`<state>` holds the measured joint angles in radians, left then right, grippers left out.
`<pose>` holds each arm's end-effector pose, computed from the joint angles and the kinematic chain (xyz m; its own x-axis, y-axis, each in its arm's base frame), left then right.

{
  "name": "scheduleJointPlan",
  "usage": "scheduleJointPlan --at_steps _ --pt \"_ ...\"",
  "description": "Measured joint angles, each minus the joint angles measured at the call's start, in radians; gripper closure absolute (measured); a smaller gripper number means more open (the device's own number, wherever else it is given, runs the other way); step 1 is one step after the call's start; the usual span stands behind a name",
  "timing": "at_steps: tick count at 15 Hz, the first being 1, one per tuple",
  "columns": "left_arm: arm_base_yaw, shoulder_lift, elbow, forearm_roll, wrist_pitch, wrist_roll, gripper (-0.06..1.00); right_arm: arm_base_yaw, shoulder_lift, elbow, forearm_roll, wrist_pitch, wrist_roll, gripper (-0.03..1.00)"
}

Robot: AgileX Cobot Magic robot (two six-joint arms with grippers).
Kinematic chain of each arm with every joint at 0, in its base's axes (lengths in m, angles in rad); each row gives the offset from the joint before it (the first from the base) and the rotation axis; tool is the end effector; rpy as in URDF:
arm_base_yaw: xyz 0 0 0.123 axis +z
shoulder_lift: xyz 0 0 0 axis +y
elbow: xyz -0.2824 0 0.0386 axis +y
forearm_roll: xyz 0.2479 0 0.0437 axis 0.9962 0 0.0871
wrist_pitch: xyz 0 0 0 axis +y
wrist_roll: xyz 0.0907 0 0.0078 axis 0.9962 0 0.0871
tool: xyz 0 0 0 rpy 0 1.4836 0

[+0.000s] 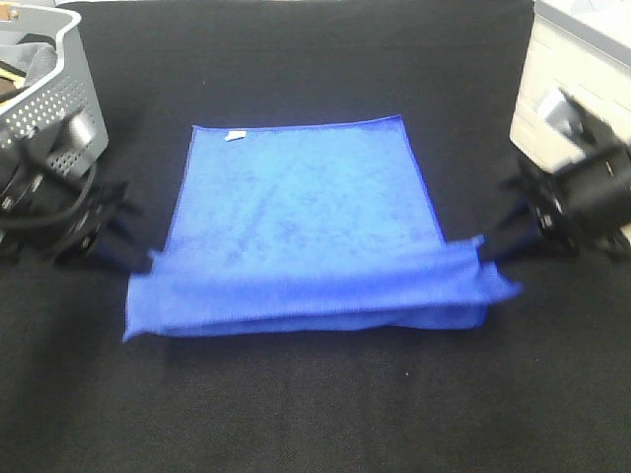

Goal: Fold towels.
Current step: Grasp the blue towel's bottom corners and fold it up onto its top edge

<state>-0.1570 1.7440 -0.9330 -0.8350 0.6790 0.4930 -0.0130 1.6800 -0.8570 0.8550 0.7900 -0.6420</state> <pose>0.3062 -0.0914 0.1692 -0.9697 -0.0394 -0.2413 0.0897 0.8608 -0.5009 0.2893 0.0451 0.1730 -0.9728 0.0451 -0.2273 -0.0844 0.8448 0.5285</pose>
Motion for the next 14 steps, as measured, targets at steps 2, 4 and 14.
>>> scheduleJointPlan --at_steps 2,4,14 --pt "0.000 0.029 -0.069 0.026 0.002 -0.033 0.94 0.000 0.049 -0.083 -0.002 0.017 0.006 0.97" --pt "0.000 0.091 -0.207 0.080 0.007 -0.082 0.94 0.000 0.138 -0.225 -0.011 0.047 0.026 0.97" --pt "0.000 0.428 -0.755 0.248 -0.012 -0.189 0.94 0.090 0.577 -1.016 -0.249 0.123 0.265 0.97"
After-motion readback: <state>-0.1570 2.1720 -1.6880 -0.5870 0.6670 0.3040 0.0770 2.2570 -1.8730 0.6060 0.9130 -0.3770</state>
